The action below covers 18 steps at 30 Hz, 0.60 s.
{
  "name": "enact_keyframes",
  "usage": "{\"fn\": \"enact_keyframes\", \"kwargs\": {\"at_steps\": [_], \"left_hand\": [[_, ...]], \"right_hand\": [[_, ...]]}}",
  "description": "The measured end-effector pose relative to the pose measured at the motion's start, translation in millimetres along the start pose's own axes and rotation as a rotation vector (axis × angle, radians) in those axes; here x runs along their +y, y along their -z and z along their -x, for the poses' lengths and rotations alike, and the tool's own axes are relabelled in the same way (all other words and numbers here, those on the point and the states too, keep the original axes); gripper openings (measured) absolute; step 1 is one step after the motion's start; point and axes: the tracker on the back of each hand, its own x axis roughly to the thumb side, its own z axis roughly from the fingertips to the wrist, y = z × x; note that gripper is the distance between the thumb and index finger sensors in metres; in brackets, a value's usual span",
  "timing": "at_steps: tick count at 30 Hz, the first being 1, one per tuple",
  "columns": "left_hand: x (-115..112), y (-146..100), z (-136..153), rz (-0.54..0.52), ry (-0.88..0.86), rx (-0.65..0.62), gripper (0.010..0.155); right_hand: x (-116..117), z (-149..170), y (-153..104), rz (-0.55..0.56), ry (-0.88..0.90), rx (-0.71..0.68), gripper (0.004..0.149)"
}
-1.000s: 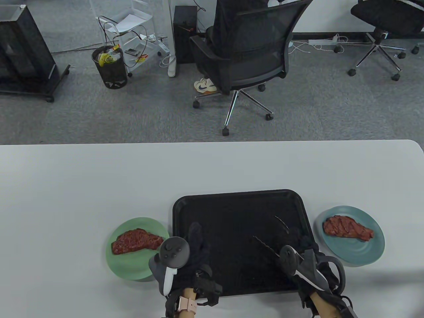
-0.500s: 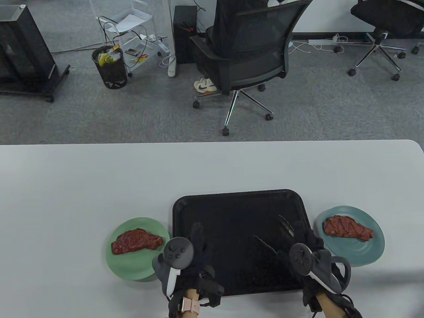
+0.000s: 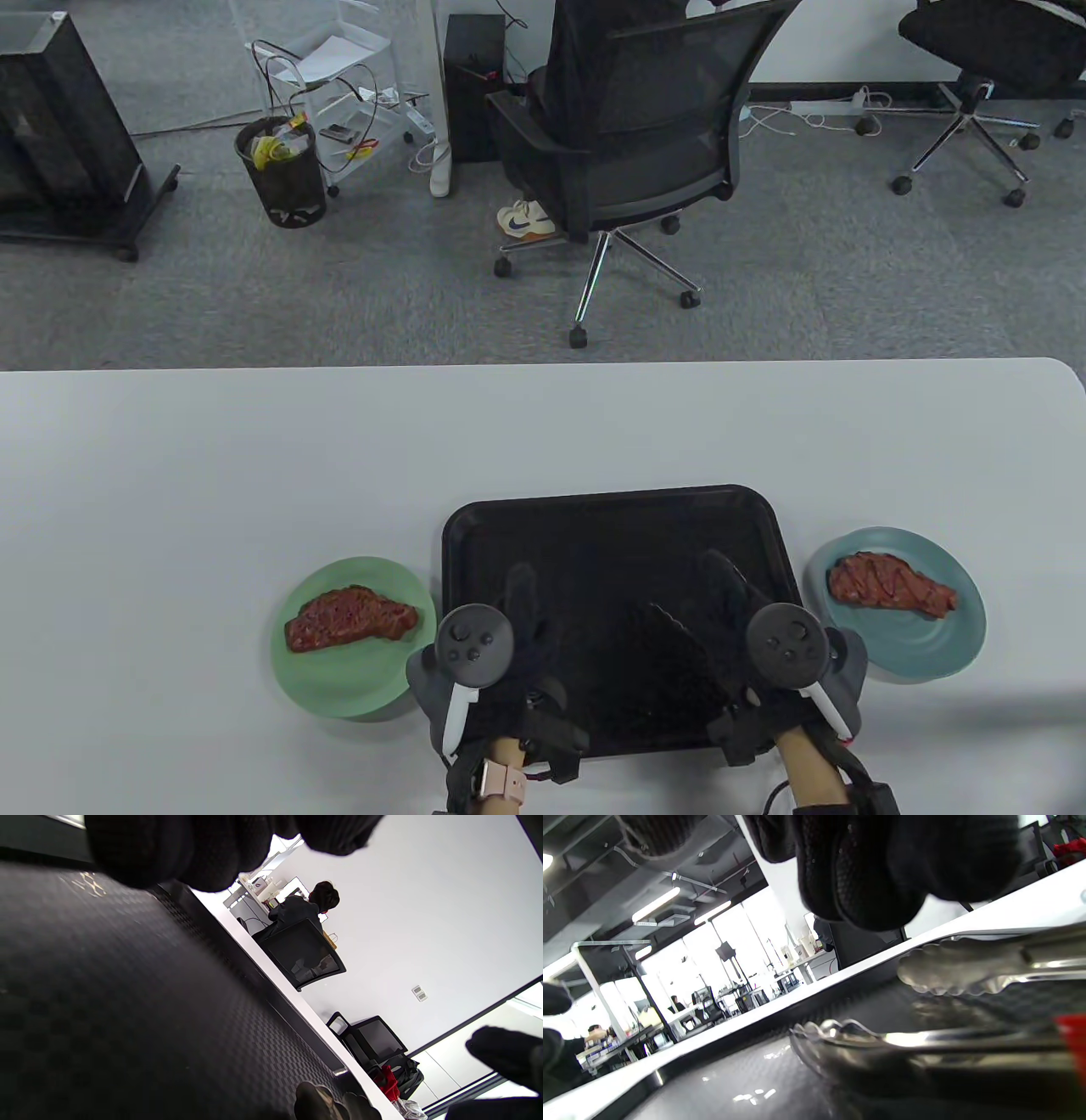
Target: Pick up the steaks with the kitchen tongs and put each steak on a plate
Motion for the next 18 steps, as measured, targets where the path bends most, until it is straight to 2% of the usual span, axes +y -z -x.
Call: {"fn": "enact_keyframes", "kwargs": {"at_steps": [18], "left_hand": [[-3.5, 2.3, 5.8, 0.011, 0.015, 0.014, 0.069]], "right_hand": [[5.6, 3.5, 0.2, -0.048, -0.028, 0.004, 0.072]]}}
